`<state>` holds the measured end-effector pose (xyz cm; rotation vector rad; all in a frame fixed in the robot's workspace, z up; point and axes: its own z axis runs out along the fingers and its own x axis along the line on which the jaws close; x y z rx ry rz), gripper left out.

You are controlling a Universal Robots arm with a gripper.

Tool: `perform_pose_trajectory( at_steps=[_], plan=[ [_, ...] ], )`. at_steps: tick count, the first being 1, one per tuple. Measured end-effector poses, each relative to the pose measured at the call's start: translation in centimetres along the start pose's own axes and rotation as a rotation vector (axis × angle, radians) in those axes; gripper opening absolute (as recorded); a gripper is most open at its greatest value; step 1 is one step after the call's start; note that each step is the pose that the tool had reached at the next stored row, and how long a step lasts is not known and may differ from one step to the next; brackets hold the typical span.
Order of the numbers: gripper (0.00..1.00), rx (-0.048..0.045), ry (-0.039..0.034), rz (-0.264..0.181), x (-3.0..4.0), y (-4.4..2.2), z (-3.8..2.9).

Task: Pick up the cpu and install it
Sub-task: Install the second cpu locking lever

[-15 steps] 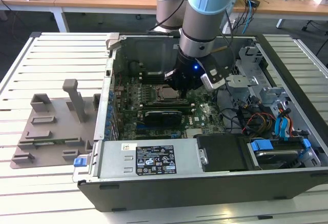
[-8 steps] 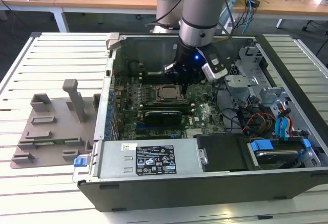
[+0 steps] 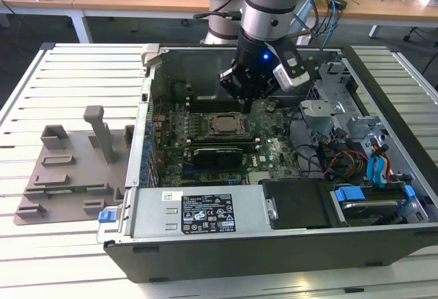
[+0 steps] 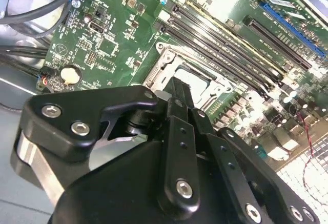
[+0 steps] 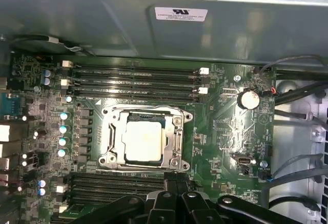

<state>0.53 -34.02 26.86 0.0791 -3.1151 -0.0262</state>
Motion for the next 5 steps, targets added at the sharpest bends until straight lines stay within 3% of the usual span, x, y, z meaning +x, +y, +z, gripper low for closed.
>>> perform_pose_trajectory(
  at_steps=[5],
  plan=[
    [0.11,0.0002,0.0001,0.0,0.0,0.0,-0.07]
  ],
)
